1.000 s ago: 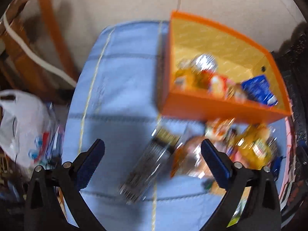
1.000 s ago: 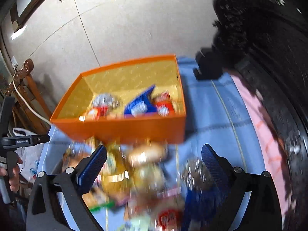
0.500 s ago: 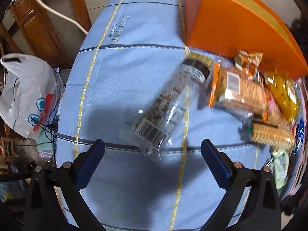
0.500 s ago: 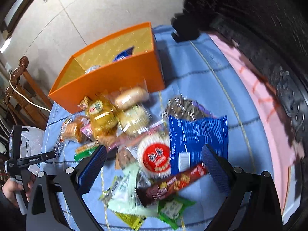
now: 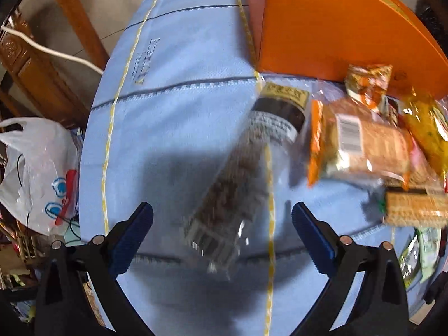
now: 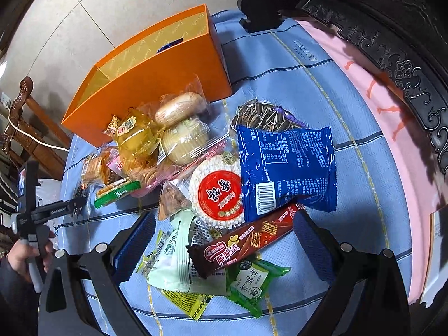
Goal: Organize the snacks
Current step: 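Grasp the clear dark-printed snack tube with the left gripper, then lift the snack tube with the left gripper while the right grasps the blue printed bag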
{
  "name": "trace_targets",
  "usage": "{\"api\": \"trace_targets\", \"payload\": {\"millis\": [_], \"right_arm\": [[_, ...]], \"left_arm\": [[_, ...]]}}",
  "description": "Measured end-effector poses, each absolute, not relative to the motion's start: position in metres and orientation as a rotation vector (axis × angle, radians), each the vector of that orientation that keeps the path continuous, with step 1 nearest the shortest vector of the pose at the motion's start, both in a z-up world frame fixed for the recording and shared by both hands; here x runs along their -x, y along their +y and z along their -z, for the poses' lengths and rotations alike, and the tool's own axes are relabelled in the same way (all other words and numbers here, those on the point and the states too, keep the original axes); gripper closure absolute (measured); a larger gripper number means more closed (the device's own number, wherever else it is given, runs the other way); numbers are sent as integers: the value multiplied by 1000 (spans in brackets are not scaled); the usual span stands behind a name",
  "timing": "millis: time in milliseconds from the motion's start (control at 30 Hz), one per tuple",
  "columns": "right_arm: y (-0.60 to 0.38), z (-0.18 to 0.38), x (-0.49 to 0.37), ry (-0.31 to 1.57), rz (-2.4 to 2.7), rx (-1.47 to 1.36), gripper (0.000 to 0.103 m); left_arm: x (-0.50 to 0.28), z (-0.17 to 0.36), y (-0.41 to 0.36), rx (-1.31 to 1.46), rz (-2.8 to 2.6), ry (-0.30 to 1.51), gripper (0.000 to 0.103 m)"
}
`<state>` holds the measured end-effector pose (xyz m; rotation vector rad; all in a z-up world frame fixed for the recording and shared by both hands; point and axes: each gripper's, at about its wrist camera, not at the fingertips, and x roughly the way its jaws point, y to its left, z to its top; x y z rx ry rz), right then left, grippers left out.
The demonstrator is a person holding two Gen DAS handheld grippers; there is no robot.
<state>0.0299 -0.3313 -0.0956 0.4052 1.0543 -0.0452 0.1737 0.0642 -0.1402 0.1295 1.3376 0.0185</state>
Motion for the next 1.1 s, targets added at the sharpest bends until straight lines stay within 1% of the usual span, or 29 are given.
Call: {"api": "trace_targets", "payload": {"millis": [33, 67, 100, 133, 167, 200, 267, 300, 400, 567, 700, 833, 867, 900, 933, 1000, 1033, 1067, 1100], "right_arm": [[-332, 95, -31, 1053, 45, -402, 4], [-333, 95, -32, 1053, 45, -398, 4], [-334, 94, -34, 1055, 47, -392, 4], [-335, 94, -35, 1056, 48, -387, 4], [-336, 93, -36, 1056, 51, -379, 4], [-339, 93, -37, 1055, 55, -371, 4], [-346, 93, -39, 1053, 78, -351, 4], [-351, 93, -40, 1054, 90, -342, 4], [-370, 96, -39, 1064, 138, -352, 4], [-397, 114, -42, 1098, 212, -483, 4], [-391, 132, -63, 1110, 232, -354, 4], [-390, 146, -81, 1108, 191, -333, 3], [-390, 147, -84, 1113, 177, -318, 5], [-390, 145, -85, 1115, 161, -309, 11], [-388, 141, -87, 1117, 140, -302, 32], [-387, 130, -84, 1121, 140, -271, 38], [-388, 125, -82, 1113, 127, -279, 43], [-390, 118, -77, 1096, 99, -307, 74], [-391, 109, -72, 1079, 85, -325, 77]], "left_arm": [[-178, 140, 64, -124, -13, 1331, 12], [-181, 141, 65, -119, -6, 1330, 32], [-184, 143, 65, -108, 9, 1343, 49], [-187, 144, 66, -115, -6, 1347, 53], [-188, 144, 67, -126, -19, 1338, 64], [-187, 143, 67, -141, -27, 1325, 70], [-184, 140, 66, -159, -31, 1313, 74], [-181, 139, 67, -150, -28, 1317, 75], [-163, 139, 74, -82, -26, 1347, 75], [-124, 139, 67, -32, 51, 1384, 74], [-109, 142, 62, -31, 68, 1396, 72], [-111, 144, 65, -16, 60, 1402, 71], [-112, 146, 71, -15, 59, 1402, 70], [-113, 147, 72, -17, 57, 1401, 70], [-114, 148, 75, -16, 55, 1401, 70], [-112, 148, 73, -8, 53, 1401, 70], [-112, 147, 74, 0, 53, 1403, 70], [-112, 144, 75, 8, 51, 1406, 71], [-108, 144, 78, 17, 53, 1407, 71]]}}
